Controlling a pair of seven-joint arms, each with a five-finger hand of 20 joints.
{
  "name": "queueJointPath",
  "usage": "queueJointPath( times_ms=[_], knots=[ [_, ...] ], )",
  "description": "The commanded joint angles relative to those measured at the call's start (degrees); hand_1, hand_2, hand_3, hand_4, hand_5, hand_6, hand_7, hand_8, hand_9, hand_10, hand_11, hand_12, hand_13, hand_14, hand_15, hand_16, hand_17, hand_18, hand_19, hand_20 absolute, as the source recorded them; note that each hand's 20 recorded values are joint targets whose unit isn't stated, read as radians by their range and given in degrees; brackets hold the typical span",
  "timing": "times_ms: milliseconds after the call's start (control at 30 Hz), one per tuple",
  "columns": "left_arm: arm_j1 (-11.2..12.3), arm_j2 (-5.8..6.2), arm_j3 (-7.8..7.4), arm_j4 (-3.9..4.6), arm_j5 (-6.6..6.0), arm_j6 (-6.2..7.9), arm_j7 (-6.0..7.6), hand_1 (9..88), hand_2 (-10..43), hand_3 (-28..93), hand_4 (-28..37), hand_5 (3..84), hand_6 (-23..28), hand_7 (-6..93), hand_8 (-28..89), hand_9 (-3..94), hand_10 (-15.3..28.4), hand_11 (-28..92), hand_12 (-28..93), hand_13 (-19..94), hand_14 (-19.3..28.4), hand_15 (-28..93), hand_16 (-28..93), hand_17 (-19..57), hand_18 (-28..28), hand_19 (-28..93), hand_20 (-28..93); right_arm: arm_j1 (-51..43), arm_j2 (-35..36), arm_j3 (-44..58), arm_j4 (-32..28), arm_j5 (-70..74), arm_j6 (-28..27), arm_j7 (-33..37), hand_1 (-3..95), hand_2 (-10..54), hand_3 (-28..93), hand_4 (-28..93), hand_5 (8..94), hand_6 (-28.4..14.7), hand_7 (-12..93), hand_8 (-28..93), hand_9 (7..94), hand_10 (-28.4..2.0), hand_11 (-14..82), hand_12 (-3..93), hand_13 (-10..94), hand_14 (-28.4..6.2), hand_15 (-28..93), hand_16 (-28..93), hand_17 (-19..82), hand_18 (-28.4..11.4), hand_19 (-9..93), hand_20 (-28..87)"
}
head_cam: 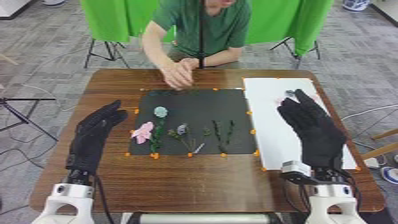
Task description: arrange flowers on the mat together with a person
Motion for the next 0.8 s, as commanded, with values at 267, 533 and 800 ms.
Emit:
queueJointPath(
  times_ms=[267, 533, 800],
  knots=[
    [0.41, -1.04, -0.05, -0.37, 0.12, -0.31, 0.14, 28.2, -9.5, 63, -18.3, 43.3, 3.6, 13.1, -6, 43.5, 12.7, 19, 16, 33, 16.5, 13, 5, 4.2, 11.9, 5, 16, 0.09, -1.42, 0.41, -0.02, -0.24, -0.87, -0.26, 8.3, 3.8, 79, -18, 45.2, -0.7, 9, -9, 45.9, -15.2, 5.3, 10.7, 33, -14.0, 10, 14, 20, -13.7, 5, 28],
    [0.36, -1.56, -0.72, -0.33, 0.24, -0.66, -0.14, 28.5, -9.5, 63, -18.2, 43.3, 3.4, 13.2, -6, 43.6, 12.7, 19, 16, 33, 16.5, 13, 5, 4.1, 11.9, 5, 16, -0.27, -1.44, 0.02, -0.34, 0.05, -0.7, 0.29, 8.4, 4.1, 79, -18, 45.7, -0.7, 9, -9, 46.6, -15.4, 5.4, 10.7, 33, -13.7, 10, 14, 20, -13.5, 5, 28],
    [0.87, -1.99, -1.81, -0.52, -0.3, -0.27, 0.03, 28.7, -9.5, 62, -18.1, 43.3, 3.4, 13.4, -6, 43.6, 12.7, 19, 16, 33, 16.4, 13, 5, 4.1, 11.9, 5, 16, -0.39, -1.07, -0.38, -0.7, 0.38, 0.56, -0.23, 8.6, 4.4, 79, -17, 45.4, -0.7, 9, -8, 47.6, -15.4, 5.7, 10.9, 35, -13.7, 11, 14, 21, -13.5, 5, 29]
  ],
)
